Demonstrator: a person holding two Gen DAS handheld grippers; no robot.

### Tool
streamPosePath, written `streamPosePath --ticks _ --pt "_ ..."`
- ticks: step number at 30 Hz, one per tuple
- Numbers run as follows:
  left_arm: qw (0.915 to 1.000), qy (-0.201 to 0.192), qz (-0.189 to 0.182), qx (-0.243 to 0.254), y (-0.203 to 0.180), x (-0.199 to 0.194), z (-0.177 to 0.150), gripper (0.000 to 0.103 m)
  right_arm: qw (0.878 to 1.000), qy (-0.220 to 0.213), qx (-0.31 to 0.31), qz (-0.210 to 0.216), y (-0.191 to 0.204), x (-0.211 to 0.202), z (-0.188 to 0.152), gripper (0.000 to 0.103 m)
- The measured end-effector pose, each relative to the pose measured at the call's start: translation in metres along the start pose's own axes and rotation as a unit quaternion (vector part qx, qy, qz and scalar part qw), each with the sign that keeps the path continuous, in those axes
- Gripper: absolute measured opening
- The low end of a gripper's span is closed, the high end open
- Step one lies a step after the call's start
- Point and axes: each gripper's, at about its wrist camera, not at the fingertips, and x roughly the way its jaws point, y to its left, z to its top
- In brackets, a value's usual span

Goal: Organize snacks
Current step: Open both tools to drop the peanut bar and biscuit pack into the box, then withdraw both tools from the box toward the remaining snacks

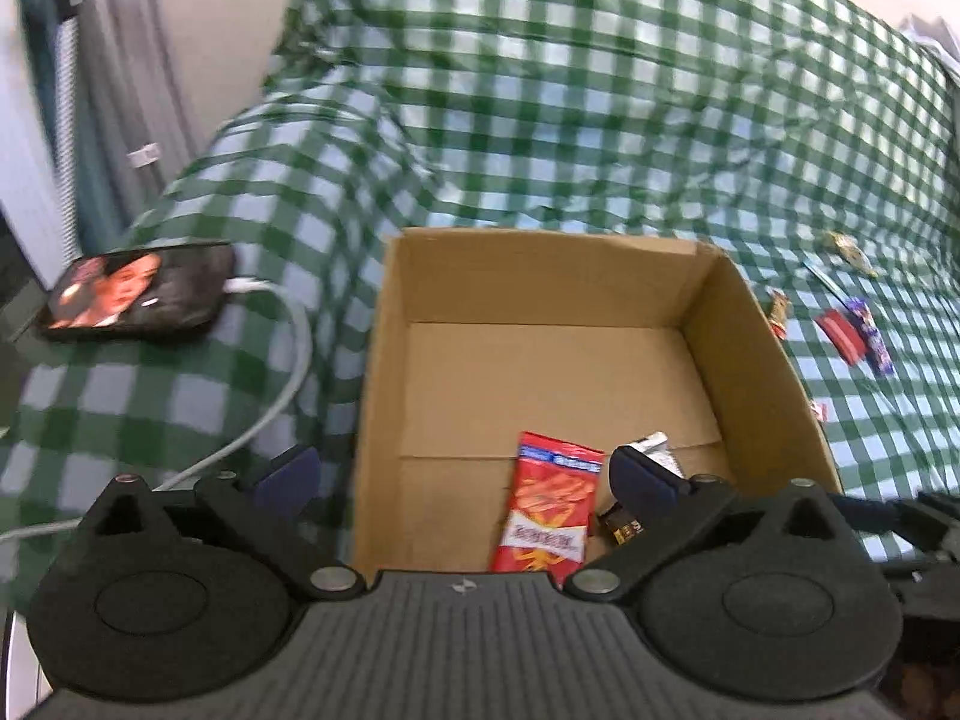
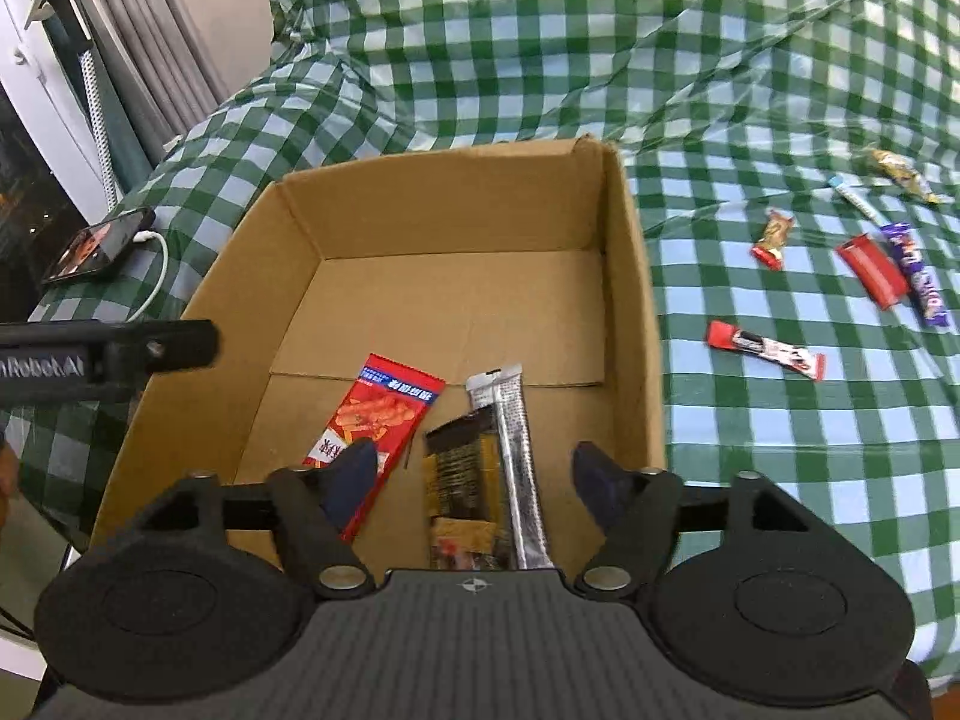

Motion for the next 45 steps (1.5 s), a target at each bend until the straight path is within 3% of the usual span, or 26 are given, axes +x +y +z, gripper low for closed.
streamPosePath --ticks 6,13,17,22,27,35,45 --pt "0.9994 0.009 0.019 -0.029 0.022 -0.029 -0.013 0.103 1.0 0.012 -0.025 0.001 0.013 -0.029 -0.029 0.085" --pt "0.9991 0.003 0.011 -0.041 0.027 -0.067 -0.029 0.103 0.995 0.041 -0.072 0.055 0.048 -0.039 -0.053 0.091" --pt "0.9992 -0.013 0.02 -0.032 0.027 -0.085 -0.034 0.103 0.993 0.024 -0.109 0.029 0.066 -0.026 -0.048 0.091" --pt "0.9985 -0.015 0.027 -0.046 0.034 -0.095 -0.034 0.103 0.999 -0.022 -0.047 -0.016 0.045 -0.028 -0.02 0.091" --pt "0.9984 -0.011 0.016 -0.053 0.032 -0.101 -0.037 0.103 0.997 -0.041 -0.045 -0.037 0.026 -0.052 -0.021 0.091" --pt "0.9987 -0.024 0.007 -0.044 0.025 -0.123 -0.048 0.103 0.999 -0.029 -0.04 -0.018 0.035 -0.073 -0.049 0.092" --pt "0.9993 -0.019 -0.013 -0.029 0.004 -0.145 -0.076 0.103 0.997 -0.065 -0.04 -0.014 0.047 -0.131 -0.072 0.097"
